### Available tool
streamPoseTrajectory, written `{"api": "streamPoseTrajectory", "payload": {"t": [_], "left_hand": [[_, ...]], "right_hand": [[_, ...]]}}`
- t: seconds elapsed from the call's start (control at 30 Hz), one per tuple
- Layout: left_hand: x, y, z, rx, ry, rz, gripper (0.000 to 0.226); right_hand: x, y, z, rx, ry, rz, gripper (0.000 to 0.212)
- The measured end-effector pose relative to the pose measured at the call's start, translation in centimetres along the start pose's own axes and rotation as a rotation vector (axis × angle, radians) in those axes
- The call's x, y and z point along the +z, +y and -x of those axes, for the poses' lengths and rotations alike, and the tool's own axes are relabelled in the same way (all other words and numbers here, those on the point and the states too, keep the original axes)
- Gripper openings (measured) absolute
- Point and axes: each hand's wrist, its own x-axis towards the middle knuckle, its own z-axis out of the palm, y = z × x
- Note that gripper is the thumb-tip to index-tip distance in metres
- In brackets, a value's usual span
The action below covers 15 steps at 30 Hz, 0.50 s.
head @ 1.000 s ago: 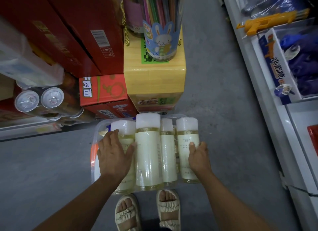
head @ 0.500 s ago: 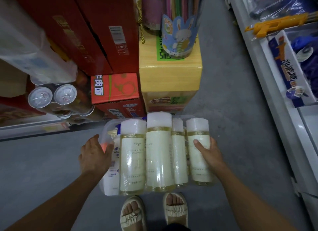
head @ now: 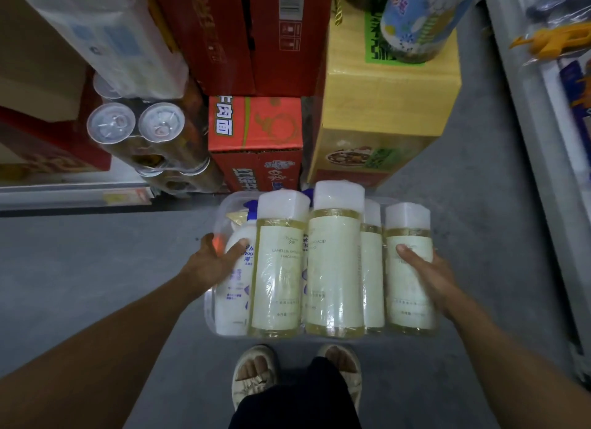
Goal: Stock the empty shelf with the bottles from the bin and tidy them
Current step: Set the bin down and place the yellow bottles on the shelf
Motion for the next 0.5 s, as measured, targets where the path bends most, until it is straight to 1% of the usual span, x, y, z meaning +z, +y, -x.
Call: {"api": "streamPoseTrajectory", "payload": {"t": [0.07, 0.1, 0.13, 0.27, 0.33, 0.43, 0.5], "left_hand": [[0.3, -0.3, -0.3, 0.007, -0.002, 0.036, 0.078], [0.3, -0.6, -0.4, 0.019, 0.0, 0.057, 0.077], [0.3, -0.8, -0.4, 0.041, -0.006, 0.077, 0.075], [0.1, -1.5, -0.9, 0.099, -0.03, 0.099, 0.07], [0.2, -1.5, -1.1, 0.101, -0.044, 0.106, 0.063], [0.5, -1.0, -1.2, 0.109, -0.074, 0.134, 0.047], [0.6, -0.7, -1.2, 0.124, -0.104, 0.151, 0.027]], "right_hand": [[0.0, 0.2, -0.2, -0.025, -0.022, -0.002, 0.104], [0.1, 0.2, -0.2, -0.037, -0.026, -0.006, 0.102], [0.2, 0.1, -0.1, -0.05, -0.026, -0.011, 0.095], [0.4, 0.1, -0.2, -0.047, -0.036, -0.061, 0.05], [0.2, 0.2, -0.5, -0.035, -0.044, -0.073, 0.042], [-0.1, 0.3, -0.9, -0.025, -0.059, -0.055, 0.047], [-0.2, 0.5, -1.1, -0.017, -0.051, -0.043, 0.062]]}}
